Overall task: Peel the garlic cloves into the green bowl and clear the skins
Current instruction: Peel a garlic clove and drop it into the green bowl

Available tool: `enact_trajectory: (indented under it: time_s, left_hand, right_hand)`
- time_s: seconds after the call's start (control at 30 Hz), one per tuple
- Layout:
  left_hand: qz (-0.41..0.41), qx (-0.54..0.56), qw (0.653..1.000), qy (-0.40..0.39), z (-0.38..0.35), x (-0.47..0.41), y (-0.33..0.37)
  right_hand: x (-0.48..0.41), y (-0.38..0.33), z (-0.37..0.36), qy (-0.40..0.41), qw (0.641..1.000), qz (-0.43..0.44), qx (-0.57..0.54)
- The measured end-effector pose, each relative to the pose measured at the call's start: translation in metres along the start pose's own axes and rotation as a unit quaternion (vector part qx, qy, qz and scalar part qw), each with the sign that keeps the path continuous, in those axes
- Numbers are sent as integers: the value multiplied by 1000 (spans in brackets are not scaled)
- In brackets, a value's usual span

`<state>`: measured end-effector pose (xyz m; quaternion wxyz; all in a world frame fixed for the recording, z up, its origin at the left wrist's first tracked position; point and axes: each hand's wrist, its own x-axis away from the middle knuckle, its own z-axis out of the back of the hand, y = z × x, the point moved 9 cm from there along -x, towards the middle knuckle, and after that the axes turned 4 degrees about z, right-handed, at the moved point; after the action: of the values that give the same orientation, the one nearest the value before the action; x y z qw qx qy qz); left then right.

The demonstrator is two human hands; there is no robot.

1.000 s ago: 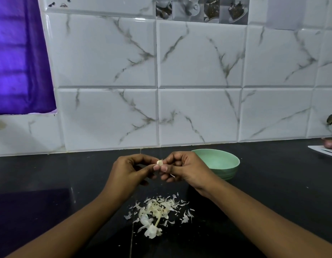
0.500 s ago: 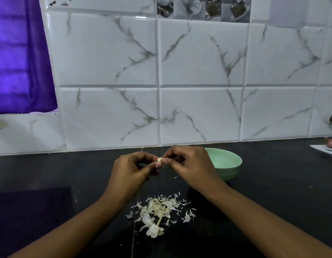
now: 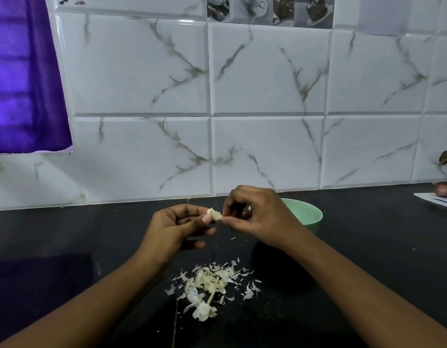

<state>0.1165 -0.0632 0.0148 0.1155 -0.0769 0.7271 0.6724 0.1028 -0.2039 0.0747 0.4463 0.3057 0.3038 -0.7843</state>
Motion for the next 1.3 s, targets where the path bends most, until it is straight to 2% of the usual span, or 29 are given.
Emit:
enact_trajectory:
  time_s: [0.2,0.37,0.5,0.63,0.77,0.87,1.0,1.2,1.3]
  left_hand:
    - [-20,-31,999,-10,-4,4,3]
    - [-67,-75,995,8,-3,7,12]
    - [-109,-109,988,28,-1,8,17]
    - [-187,-222,956,37,-3,15,28]
    - [-264,-289,919,54,-7,24,37]
    - [-295,-319,899,65,-9,26,41]
    - [-299,-329,894,65,-10,28,42]
    - [-262,-256,929,58,-10,29,41]
    - [-263,-253,930,56,-12,32,43]
  right_hand:
    - [3,13,-6,8,987,-103,-122]
    - [5,20,-9,19,986,-130,-107]
    - [8,25,-15,6,974,-167,-152]
    - [11,29,-21,-14,955,-215,-202]
    - [13,30,-26,-24,942,-239,-235]
    - [13,29,-25,-25,946,-235,-220]
    - [10,22,-20,-24,963,-209,-169]
    - [5,1,-7,24,995,-98,-12]
    - [4,-5,-5,55,997,-54,31]
